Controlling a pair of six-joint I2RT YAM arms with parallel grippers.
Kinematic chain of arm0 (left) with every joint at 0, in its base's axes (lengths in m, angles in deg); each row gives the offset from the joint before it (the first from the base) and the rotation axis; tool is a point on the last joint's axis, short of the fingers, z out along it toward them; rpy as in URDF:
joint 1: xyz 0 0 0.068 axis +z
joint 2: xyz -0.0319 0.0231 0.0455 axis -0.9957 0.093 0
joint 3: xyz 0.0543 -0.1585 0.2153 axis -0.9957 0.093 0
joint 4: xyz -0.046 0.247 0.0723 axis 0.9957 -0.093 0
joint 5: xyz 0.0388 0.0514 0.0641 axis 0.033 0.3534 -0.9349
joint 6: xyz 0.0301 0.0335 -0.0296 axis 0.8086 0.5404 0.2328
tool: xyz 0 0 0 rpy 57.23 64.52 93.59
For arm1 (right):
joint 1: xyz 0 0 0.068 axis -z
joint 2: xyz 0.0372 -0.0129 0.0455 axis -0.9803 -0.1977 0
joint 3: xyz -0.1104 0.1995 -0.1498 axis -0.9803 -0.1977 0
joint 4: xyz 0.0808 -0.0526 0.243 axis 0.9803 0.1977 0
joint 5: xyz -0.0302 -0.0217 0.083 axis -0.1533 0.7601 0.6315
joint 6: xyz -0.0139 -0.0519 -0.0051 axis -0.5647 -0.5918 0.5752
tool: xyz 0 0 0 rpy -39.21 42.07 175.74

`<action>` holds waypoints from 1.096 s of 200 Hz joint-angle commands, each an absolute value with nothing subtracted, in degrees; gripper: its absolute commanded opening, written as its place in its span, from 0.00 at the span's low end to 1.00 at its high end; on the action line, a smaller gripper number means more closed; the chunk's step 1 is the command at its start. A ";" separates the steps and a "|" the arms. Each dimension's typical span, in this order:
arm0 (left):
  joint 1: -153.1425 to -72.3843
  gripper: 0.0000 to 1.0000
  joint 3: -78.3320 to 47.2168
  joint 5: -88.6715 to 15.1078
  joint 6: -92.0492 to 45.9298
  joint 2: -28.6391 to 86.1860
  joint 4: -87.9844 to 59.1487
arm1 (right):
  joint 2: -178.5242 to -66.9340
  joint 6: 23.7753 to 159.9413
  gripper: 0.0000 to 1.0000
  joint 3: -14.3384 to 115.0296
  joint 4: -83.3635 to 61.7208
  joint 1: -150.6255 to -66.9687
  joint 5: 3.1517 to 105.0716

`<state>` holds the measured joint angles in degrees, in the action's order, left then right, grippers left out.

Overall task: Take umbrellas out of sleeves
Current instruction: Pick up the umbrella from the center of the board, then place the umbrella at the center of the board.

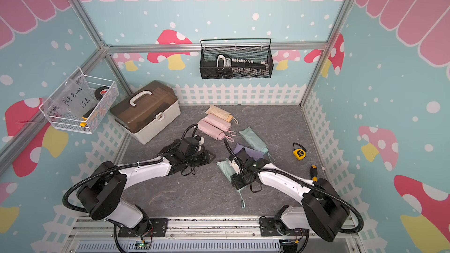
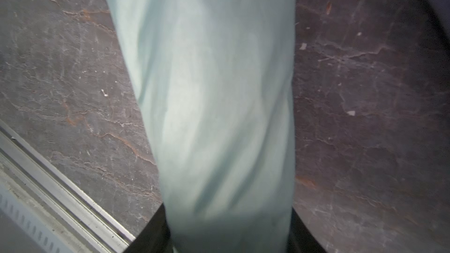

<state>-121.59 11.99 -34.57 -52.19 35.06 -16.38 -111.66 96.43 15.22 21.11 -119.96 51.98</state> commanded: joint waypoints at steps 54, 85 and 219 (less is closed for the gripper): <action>-123.69 0.42 12.52 -31.74 -56.43 37.84 -11.15 | -115.37 97.69 0.50 17.78 14.90 -120.36 54.28; -123.69 0.42 13.40 -30.28 -58.51 40.03 -7.72 | -116.10 98.34 0.50 18.11 13.51 -120.35 54.77; -123.69 0.00 12.38 -30.91 -56.67 40.93 -9.27 | -116.64 97.34 0.70 18.28 15.13 -120.34 50.79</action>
<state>-123.43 13.06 -29.92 -58.09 41.20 -8.45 -118.46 97.94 17.16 13.92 -119.96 52.72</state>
